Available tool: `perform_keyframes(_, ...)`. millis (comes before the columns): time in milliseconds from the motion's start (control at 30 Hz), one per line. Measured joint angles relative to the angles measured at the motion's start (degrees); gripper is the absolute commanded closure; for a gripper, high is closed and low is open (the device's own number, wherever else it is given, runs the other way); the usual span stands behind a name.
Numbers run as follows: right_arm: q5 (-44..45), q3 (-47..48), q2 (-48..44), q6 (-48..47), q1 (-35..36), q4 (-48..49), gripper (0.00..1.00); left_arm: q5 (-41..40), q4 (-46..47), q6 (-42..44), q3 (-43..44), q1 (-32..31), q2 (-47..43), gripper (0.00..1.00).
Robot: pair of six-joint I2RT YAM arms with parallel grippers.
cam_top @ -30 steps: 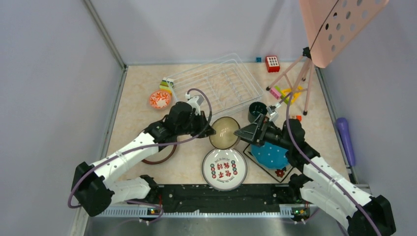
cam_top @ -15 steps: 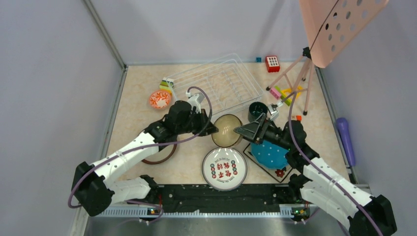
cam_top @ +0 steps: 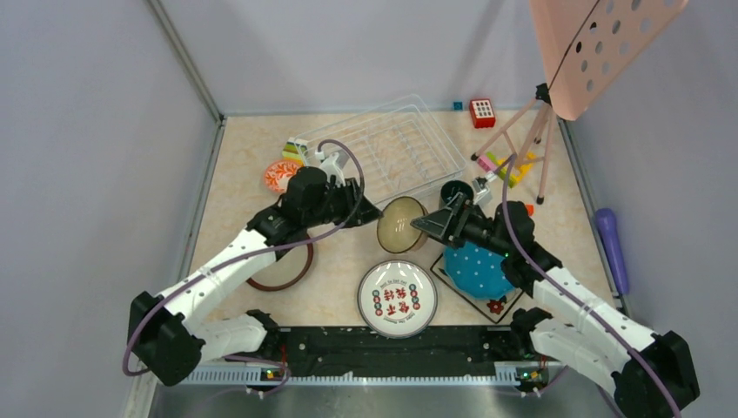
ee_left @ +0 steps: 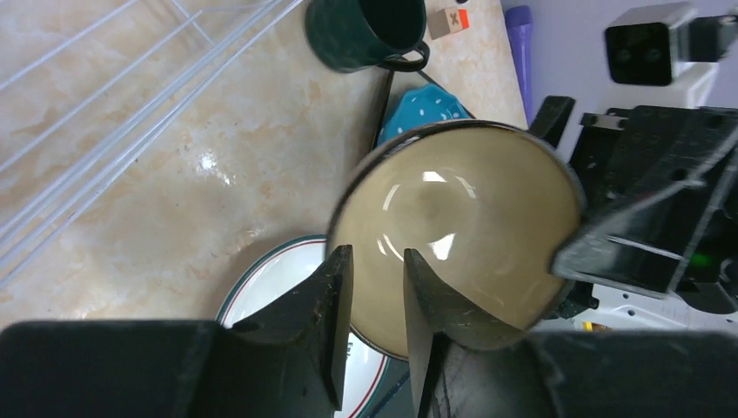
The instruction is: Load the mixed dishes into the dish rack
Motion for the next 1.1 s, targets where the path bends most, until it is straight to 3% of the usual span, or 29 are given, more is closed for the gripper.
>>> perform_keyframes(267,4.68,2.21,3.10,-5.38,0.00,-10.25,0.98,0.59,-1.29,0.68,1.57,2.45,-1.70,0.55)
perform_keyframes(600,6.78,16.68,10.12,-13.44,0.00,-15.34,1.00,-4.02,-7.43,4.42,3.19,7.45,-5.42,0.50)
perform_keyframes(833,6.51,30.21,21.46,-22.45,0.00,-17.94,1.00,-7.04,-12.31,6.82,4.52,14.88,-5.57,0.33)
perform_keyframes(1100,5.81,43.06,35.89,-35.63,0.00,-18.10,1.00,-8.70,-14.62,8.13,4.59,22.47,-6.05,0.31)
